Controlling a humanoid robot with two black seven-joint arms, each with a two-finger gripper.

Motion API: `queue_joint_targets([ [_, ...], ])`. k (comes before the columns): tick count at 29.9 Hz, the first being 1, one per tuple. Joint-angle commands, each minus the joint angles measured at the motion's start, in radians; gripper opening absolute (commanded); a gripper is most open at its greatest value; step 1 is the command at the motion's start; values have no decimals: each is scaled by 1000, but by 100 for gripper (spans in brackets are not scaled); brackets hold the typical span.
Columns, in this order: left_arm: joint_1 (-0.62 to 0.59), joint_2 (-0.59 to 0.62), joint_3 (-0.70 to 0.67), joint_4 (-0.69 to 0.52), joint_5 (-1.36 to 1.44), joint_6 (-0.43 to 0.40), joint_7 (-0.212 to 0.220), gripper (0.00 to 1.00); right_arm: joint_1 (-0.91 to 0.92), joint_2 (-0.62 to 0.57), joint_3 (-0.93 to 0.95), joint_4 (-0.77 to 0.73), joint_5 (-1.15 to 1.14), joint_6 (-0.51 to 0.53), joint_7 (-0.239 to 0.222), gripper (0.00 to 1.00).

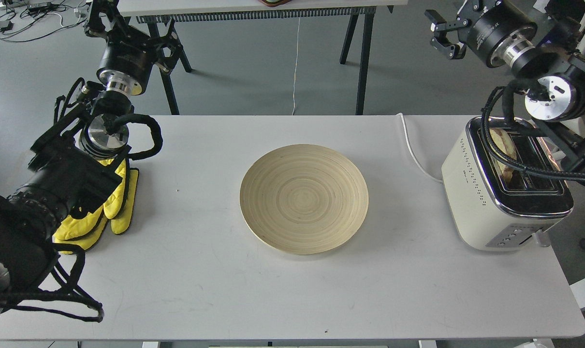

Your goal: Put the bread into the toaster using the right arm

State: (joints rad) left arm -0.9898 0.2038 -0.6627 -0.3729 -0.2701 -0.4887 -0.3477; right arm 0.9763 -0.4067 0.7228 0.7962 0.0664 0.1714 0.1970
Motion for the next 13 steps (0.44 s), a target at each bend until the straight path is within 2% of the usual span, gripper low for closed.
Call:
queue_joint_targets([
  [1, -1, -1, 0, 0, 0, 0, -1, 100, -91, 101, 206, -95, 1, 68, -4, 99],
  [4, -1, -3, 0, 0, 0, 0, -1, 100, -96, 124, 227, -138, 1, 140, 5, 99],
  [13, -1, -3, 0, 0, 0, 0, -1, 100, -90, 138, 227, -166, 3, 143, 9, 99],
])
